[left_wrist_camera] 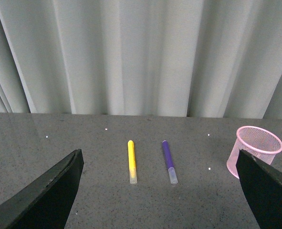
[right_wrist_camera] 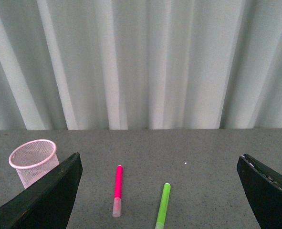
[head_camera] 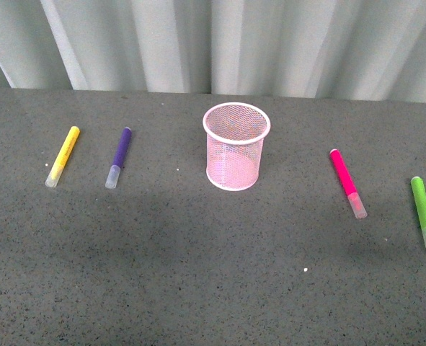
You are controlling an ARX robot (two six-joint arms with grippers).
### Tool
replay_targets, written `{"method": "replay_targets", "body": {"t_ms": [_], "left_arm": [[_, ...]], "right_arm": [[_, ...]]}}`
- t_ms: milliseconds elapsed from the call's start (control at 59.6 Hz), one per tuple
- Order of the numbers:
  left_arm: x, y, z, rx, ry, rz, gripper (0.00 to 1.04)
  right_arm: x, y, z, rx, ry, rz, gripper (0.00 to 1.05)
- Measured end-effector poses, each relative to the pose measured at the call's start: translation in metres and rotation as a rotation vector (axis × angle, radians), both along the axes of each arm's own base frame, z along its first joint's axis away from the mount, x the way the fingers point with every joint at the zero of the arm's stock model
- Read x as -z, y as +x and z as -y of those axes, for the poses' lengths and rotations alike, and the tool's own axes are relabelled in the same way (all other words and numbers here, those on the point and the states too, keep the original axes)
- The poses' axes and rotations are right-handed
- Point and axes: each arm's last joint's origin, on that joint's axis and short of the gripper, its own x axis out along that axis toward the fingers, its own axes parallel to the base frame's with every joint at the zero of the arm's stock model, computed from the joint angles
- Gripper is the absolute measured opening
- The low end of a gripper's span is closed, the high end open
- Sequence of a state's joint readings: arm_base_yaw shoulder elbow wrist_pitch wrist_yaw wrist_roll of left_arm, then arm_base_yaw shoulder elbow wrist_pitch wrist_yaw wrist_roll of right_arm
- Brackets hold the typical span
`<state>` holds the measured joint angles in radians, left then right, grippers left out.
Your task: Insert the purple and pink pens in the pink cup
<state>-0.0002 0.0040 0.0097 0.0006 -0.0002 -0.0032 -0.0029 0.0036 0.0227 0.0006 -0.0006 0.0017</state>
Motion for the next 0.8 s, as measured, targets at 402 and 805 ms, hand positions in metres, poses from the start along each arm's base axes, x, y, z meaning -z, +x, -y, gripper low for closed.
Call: {"method": "replay_targets", "body": {"t_ms": [402, 805], "left_arm": [[0.0000, 0.0000, 0.0000, 0.000, 0.000, 0.000, 0.98], [0.0000, 0.0000, 0.0000, 0.000, 0.000, 0.000, 0.98]], "right_arm": [[0.0000, 0.0000, 0.0000, 0.000, 0.000, 0.000, 0.98], [0.0000, 0.0000, 0.0000, 0.000, 0.000, 0.000, 0.98]]}}
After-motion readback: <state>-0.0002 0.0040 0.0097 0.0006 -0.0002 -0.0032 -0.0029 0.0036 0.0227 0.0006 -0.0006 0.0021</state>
